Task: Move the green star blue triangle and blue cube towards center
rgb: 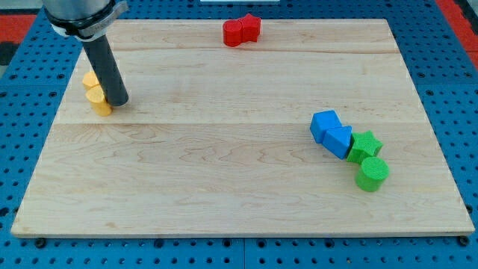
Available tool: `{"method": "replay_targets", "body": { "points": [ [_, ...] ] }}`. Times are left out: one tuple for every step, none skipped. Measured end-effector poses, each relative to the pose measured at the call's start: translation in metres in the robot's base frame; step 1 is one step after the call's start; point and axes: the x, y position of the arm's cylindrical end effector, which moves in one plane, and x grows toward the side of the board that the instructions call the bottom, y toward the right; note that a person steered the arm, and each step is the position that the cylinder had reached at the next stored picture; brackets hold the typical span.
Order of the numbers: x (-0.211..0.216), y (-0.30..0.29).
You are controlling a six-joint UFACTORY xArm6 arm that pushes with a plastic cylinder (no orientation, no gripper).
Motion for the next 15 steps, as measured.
{"method": "replay_targets", "body": {
  "points": [
    [0.000, -0.010],
    [0.000, -0.011],
    [0.002, 0.002],
    [0.057, 0.069],
    [0.127, 0.138],
    [0.181, 0.221],
    [0.213, 0.316],
    [0.204, 0.432],
    [0.161, 0.505],
    [0.122, 0.486],
    [0.116, 0.447],
    [0.116, 0.413],
    [0.106, 0.384],
    [0.090, 0.375],
    [0.074, 0.361]
  ]
}}
